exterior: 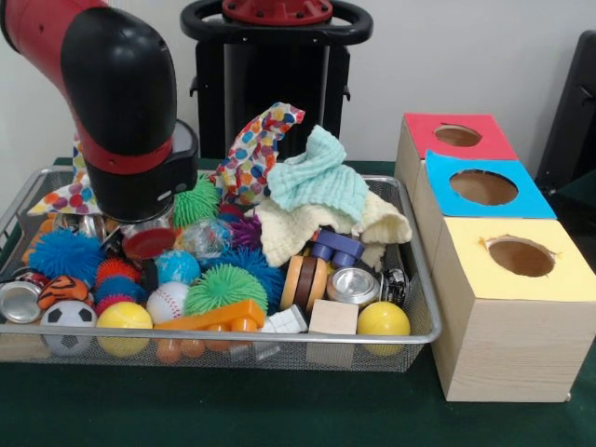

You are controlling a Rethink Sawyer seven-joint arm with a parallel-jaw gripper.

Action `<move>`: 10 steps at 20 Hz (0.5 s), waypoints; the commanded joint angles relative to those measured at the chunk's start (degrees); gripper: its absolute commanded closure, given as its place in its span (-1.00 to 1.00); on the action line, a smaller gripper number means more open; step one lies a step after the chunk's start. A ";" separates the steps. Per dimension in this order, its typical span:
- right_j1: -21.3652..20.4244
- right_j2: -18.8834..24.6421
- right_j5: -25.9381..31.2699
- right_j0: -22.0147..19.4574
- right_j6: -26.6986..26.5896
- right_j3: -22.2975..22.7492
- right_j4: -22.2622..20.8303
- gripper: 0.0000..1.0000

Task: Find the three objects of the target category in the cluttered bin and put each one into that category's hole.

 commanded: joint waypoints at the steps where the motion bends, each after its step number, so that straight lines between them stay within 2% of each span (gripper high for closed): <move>1: 5.36 1.46 -0.24 2.55 19.51 -14.38 1.94 -1.00; 8: 6.60 1.93 0.16 2.77 22.29 -17.34 2.56 -1.00; 10: 7.50 1.41 -0.01 3.64 25.00 -18.59 3.08 -1.00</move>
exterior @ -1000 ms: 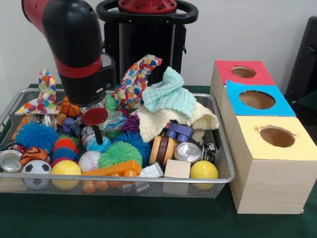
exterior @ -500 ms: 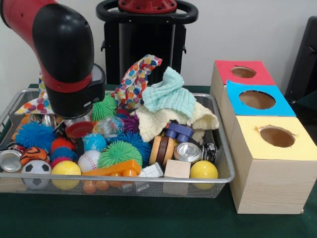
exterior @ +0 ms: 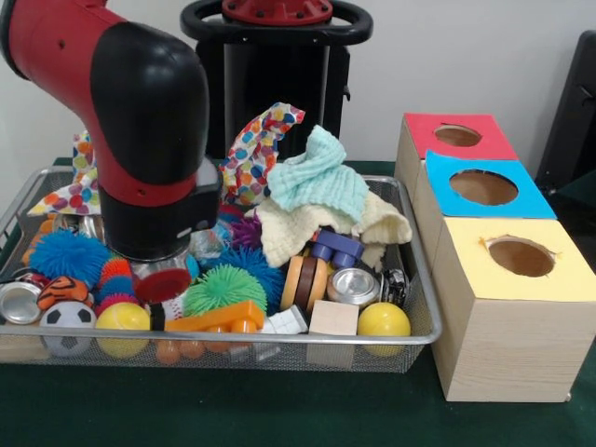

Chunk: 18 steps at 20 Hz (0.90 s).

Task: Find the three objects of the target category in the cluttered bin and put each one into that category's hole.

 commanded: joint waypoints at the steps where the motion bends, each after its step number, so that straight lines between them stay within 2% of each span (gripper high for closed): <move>1: 3.79 2.32 0.81 1.84 21.24 -9.28 3.34 -1.00; 12: 7.77 -0.24 11.23 -0.65 22.99 -22.67 3.42 -1.00; 18: 6.63 -3.31 16.11 -0.75 23.32 -25.85 3.03 -1.00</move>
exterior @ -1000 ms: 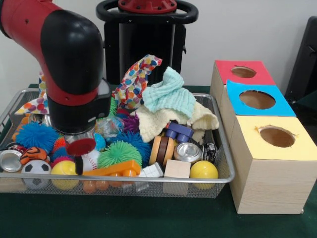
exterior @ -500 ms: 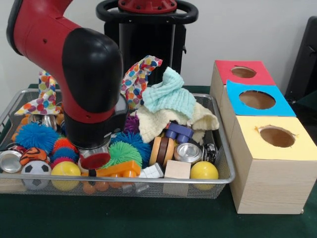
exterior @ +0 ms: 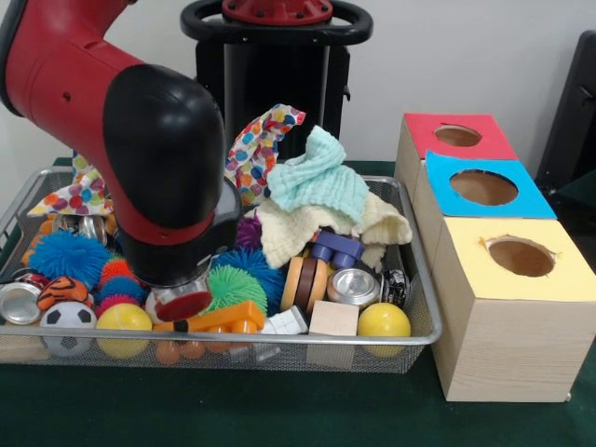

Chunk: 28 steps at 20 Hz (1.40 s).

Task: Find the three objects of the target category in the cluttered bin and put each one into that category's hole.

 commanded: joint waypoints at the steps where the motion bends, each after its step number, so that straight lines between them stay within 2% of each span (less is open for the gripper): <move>1: -0.14 0.42 2.27 -0.36 19.76 -14.64 3.88 -1.00; 3: -0.58 -0.24 4.01 -0.10 21.03 -15.25 4.42 -1.00; 6: -0.03 -1.24 3.73 -0.21 21.74 -16.97 4.91 -1.00; 8: 1.82 -2.28 -0.87 -0.74 19.10 -18.38 3.56 -1.00; 9: -3.14 1.91 -11.52 1.97 9.44 -7.14 -1.05 -1.00; 11: 0.46 4.30 -16.79 -0.64 -0.54 -8.58 -5.46 -1.00; 12: 2.07 4.28 -17.58 -1.33 -1.93 -10.02 -6.84 -1.00; 13: -0.78 6.21 -22.53 1.20 -1.96 -0.88 -9.45 -1.00; 14: -0.68 6.10 -21.74 1.52 -1.18 -0.43 -10.26 -1.00; 15: -4.38 7.97 -24.95 3.83 -0.99 9.04 -11.86 -1.00; 16: -4.11 7.77 -24.94 3.98 -0.62 9.03 -13.14 -1.00; 17: -1.90 7.29 -26.75 4.76 2.06 8.66 -14.31 -1.00; 20: 0.80 10.81 -28.82 1.40 1.44 8.86 -15.06 -1.00; 21: 0.23 13.69 -29.07 0.09 -1.50 9.39 -15.19 -1.00; 23: 0.18 15.30 -29.03 -2.03 -2.73 8.84 -15.72 -1.00; 26: -0.82 14.27 -32.38 -1.69 -0.58 9.39 -17.90 -1.00; 28: -3.78 17.01 -31.77 -3.56 -3.65 11.62 -18.30 -1.00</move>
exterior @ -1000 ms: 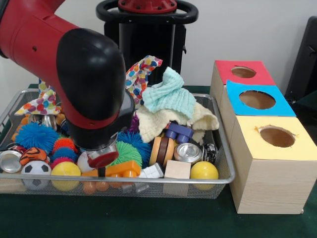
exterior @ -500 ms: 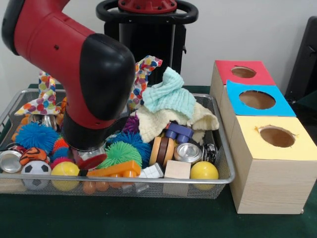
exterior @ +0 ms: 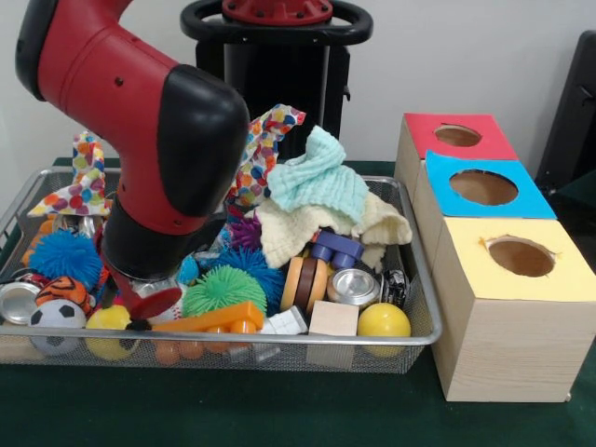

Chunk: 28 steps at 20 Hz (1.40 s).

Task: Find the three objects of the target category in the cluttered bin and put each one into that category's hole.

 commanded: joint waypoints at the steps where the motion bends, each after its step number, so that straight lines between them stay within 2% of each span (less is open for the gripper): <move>1: -2.44 14.54 -9.61 -5.23 -5.05 6.57 -2.98 -1.00; 7: -9.94 12.97 -2.25 -4.85 -3.40 8.78 -2.97 -1.00; 17: -16.34 11.50 5.76 -3.46 -2.26 10.58 -4.20 -1.00; 22: -17.91 11.77 6.40 -2.29 -0.16 12.40 -4.66 -1.00; 28: -16.98 11.93 2.65 0.73 4.59 15.70 -4.14 -1.00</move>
